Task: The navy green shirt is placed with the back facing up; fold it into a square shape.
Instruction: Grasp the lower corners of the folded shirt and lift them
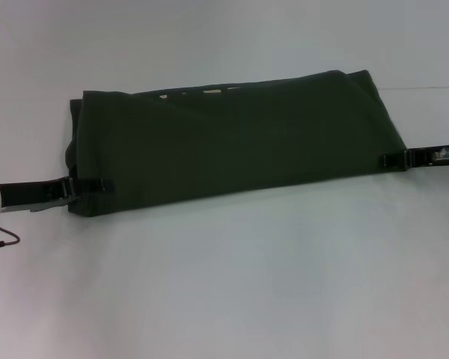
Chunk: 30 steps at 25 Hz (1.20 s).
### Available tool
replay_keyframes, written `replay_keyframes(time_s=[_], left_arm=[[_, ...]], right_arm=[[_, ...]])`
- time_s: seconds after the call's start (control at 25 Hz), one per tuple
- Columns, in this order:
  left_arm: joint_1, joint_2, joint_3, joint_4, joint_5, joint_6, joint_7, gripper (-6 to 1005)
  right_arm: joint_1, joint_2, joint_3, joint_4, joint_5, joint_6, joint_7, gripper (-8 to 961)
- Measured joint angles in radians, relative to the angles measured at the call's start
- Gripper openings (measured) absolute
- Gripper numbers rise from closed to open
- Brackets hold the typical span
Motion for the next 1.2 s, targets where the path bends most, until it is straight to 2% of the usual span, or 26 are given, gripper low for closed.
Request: replay_keyframes(time_s=[0.36, 0.56, 0.8, 1.2], left_arm=[[-0.007, 0.0, 0.03, 0.0, 0.022, -0.016, -0.013, 716], [-0.006, -0.002, 0.033, 0.002, 0.031, -0.045, -0.036, 577], [-0.007, -0.001, 0.037, 0.002, 0.042, -0.046, -0.039, 334], [-0.014, 0.0, 0.037, 0.0, 0.043, -0.048, -0.04, 127]], right_arm=[[0.0, -0.002, 0.0, 0.0, 0.0, -0.004, 0.0, 587], [0.0, -0.002, 0.0, 0.0, 0.001, -0.006, 0.001, 581], [0.0, -0.003, 0.0, 0.0, 0.0, -0.008, 0.004, 574], [-0.001, -0.003, 0.0, -0.002, 0.0, -0.011, 0.002, 563]])
